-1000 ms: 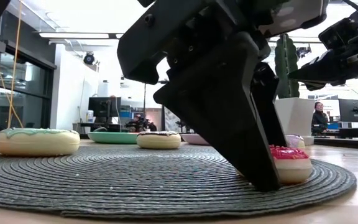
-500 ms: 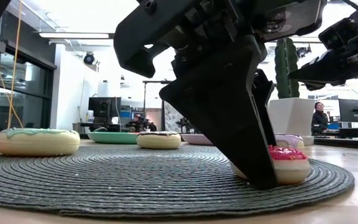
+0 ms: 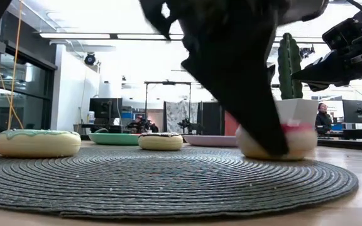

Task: Pick & Place donuts
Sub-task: Put the small red donut on the green plate

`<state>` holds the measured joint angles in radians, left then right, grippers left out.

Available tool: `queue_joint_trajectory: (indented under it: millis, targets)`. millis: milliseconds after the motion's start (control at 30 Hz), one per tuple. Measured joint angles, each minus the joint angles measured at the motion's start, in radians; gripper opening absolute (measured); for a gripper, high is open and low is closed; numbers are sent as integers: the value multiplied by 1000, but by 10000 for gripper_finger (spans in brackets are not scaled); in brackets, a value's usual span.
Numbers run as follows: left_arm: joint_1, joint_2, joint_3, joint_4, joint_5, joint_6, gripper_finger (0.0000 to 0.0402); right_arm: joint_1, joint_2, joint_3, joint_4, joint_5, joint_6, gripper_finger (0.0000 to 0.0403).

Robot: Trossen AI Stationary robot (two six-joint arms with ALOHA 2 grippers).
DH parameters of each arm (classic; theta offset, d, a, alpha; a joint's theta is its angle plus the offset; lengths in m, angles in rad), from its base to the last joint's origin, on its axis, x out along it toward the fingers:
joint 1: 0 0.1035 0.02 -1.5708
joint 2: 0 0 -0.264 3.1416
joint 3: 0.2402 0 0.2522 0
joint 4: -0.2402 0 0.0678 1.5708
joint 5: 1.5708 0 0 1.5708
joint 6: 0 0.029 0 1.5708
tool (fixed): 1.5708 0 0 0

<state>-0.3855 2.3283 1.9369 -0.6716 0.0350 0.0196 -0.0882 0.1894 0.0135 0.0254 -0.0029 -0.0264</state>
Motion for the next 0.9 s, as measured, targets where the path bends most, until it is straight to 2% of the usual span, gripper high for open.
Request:
queue_joint_trajectory:
  millis: [367, 700, 800, 900]
  targets:
    - [29, 0, 219, -223, 0, -215, 193, 0, 0, 0, 0, 0, 0, 0]
    - [104, -1, 413, -460, 0, -320, 193, 0, 0, 0, 0, 0, 0, 0]
    - [137, -47, 395, -499, -19, -350, 193, 0, 0, 0, 0, 0, 0, 0]
    - [168, -110, 379, -532, -92, -369, 193, 0, 0, 0, 0, 0, 0, 0]
